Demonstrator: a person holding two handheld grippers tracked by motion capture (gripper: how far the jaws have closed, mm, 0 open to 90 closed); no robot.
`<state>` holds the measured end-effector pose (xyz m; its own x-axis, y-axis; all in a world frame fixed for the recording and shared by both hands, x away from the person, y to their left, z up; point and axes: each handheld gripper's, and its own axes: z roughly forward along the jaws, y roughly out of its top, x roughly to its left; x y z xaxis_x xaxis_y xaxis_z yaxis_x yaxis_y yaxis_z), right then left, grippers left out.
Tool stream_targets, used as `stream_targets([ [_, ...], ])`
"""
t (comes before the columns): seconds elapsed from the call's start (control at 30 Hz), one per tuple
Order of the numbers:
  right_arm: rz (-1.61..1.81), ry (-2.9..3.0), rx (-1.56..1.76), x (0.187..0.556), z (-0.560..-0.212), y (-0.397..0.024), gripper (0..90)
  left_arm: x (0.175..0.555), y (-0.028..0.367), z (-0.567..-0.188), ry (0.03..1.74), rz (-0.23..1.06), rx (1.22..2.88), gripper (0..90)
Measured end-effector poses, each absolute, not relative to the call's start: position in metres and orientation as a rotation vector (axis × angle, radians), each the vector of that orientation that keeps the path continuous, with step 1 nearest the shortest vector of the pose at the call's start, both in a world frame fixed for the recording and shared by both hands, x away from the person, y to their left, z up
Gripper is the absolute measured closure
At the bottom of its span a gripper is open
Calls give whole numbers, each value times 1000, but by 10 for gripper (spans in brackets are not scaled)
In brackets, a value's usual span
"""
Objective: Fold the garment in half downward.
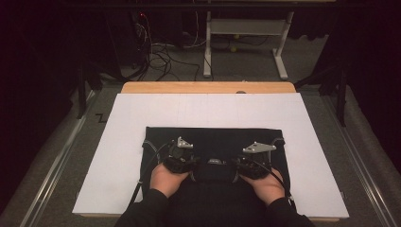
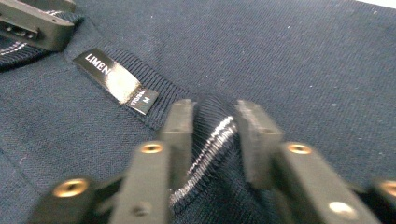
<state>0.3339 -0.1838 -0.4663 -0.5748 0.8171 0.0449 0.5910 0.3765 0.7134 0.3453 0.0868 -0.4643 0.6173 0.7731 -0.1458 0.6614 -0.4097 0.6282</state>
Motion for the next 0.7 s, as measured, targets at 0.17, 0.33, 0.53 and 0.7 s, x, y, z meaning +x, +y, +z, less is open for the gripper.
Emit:
stream_targets([
  [0.17,1056,2293,1182,326,-463,-187,795,337,93,-462,1102,268,2130,718],
  [0.33,1150,2235,1127,314,-455,-194,807,322,100,-452,1052,312,2062,727],
  [0.53,1232,2192,1052,294,-446,-200,807,300,111,-443,988,318,2018,725],
  [0.7,1281,2169,977,276,-442,-204,807,283,116,-440,942,315,2007,724],
])
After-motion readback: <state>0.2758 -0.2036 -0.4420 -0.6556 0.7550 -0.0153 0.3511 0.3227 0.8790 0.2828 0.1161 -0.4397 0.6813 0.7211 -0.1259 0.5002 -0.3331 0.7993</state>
